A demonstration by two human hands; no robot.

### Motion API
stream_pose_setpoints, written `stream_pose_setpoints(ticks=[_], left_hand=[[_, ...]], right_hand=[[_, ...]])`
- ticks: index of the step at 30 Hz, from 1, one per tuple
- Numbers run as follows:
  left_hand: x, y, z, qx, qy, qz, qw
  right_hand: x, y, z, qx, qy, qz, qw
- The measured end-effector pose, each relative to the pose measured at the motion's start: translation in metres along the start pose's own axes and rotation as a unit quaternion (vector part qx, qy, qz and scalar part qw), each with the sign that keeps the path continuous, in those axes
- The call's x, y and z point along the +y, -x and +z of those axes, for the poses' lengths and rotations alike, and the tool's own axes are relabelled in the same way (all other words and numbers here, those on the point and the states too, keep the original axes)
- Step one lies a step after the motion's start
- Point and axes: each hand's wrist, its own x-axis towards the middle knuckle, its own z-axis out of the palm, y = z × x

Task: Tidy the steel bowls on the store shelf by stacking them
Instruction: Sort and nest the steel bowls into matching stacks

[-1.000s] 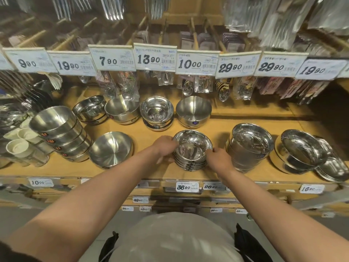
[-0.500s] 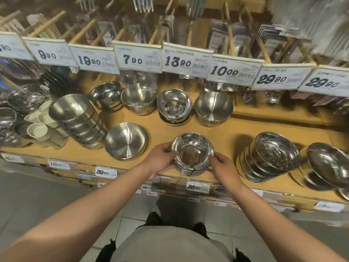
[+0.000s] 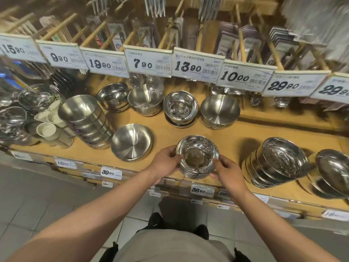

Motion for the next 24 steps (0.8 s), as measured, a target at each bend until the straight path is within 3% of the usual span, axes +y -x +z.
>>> stream_pose_setpoints(ticks=[14, 17, 20, 24], left_hand=[[0.004, 0.005, -0.003, -0.008, -0.022, 0.016, 1.000], [0.011, 0.002, -0.011, -0.007, -0.028, 0.020, 0.999], [0.032, -0.005, -0.031, 0.044, -0.040, 0.037, 0.998], [0.055, -0.016, -0.063, 0.124, -0.045, 0.048, 0.990]], right_hand=[[-0.004, 0.006, 0.001, 0.014, 0.064, -0.030, 0.997], [-0.017, -0.004, -0.002, 0.084, 0.113, -0.026, 0.990], [-0.047, -0.033, -0.005, 0.164, 0.147, -0.007, 0.975], [-0.092, -0.094, -0.007, 0.228, 0.082, 0.023, 0.970]])
